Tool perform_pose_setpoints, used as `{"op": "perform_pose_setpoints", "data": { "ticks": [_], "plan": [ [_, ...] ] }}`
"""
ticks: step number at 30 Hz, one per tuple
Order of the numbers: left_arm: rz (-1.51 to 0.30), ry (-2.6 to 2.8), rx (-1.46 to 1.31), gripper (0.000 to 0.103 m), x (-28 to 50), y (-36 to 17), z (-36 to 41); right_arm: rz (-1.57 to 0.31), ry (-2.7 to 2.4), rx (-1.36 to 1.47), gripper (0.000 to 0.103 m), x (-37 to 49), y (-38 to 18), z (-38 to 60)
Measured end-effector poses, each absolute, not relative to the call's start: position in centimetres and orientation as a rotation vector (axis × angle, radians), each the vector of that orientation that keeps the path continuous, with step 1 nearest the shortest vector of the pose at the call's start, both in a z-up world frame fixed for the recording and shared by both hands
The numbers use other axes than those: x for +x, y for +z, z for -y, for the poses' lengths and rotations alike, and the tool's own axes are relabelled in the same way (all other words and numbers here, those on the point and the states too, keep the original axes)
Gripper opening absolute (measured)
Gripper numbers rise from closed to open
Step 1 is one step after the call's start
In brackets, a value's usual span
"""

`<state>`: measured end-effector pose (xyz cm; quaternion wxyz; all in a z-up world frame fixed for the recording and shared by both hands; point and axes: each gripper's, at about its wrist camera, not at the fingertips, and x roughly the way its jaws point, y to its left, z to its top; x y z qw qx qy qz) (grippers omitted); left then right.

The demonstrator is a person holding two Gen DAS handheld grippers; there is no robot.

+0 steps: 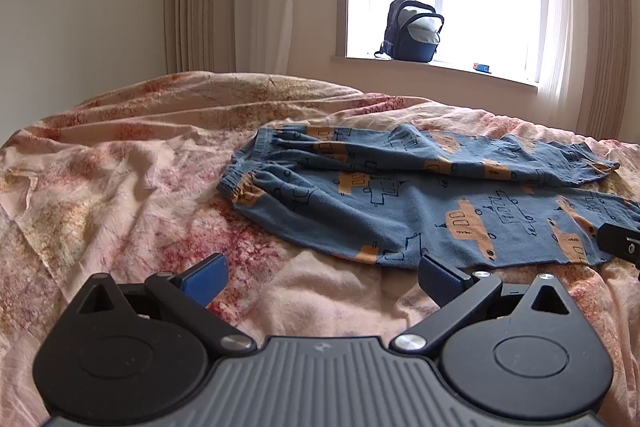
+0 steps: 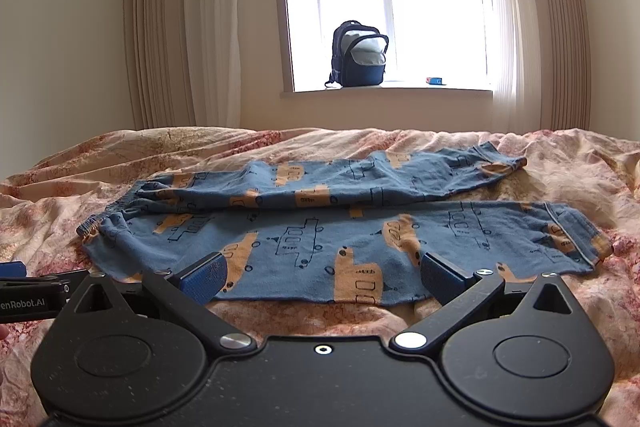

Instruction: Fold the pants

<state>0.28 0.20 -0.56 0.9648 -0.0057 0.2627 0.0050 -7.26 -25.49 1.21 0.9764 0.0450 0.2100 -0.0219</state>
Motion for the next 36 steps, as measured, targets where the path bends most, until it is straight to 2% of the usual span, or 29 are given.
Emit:
{"op": "perform_pose_setpoints", "data": {
  "ticks": [6, 12, 14, 18, 20, 23, 27, 29, 32, 36],
  "plan": [
    [-0.603, -0.036, -0.031, 0.103, 2.1, -0.2, -0.8, -0.467, 0.014, 0.052, 0.103, -6.2, 1.3, 25.4],
    [-0.473, -0.108, 0.003, 0.103, 8.6, 5.8, -3.0, -0.521, 0.289, -0.116, 0.103, 0.5, 7.7, 25.6],
    [-0.477, -0.106, 0.033, 0.103, 12.6, 7.3, -3.6, -0.601, 0.408, -0.18, 0.103, 3.9, 9.3, 25.0],
    [-0.51, -0.123, 0.094, 0.103, 21.1, 7.4, -4.6, -0.979, 0.637, -0.166, 0.103, 10.9, 9.6, 23.5],
    [-0.562, -0.197, 0.087, 0.103, 25.3, 7.3, -5.4, -1.064, 0.653, -0.228, 0.103, 13.5, 9.5, 22.2],
    [-0.601, -0.331, 0.008, 0.103, 30.1, 6.5, -7.2, -1.075, 0.594, -0.506, 0.103, 16.7, 8.4, 19.9],
    [-0.634, -0.35, 0.063, 0.103, 33.8, 3.6, -7.7, -0.893, 0.641, -0.752, 0.102, 20.4, 6.3, 20.1],
    [-0.629, -0.383, 0.143, 0.103, 35.1, 2.9, -7.1, -0.806, 0.613, -0.764, 0.102, 22.5, 5.3, 21.2],
    [-0.637, -0.474, 0.237, 0.103, 36.6, 2.3, -5.9, -0.801, 0.627, -0.668, 0.102, 25.6, 3.9, 23.5],
    [-0.736, -0.563, 0.364, 0.103, 38.5, 1.2, -3.8, -0.792, 0.663, -0.554, 0.092, 29.8, 2.5, 26.1]
  ]
}}
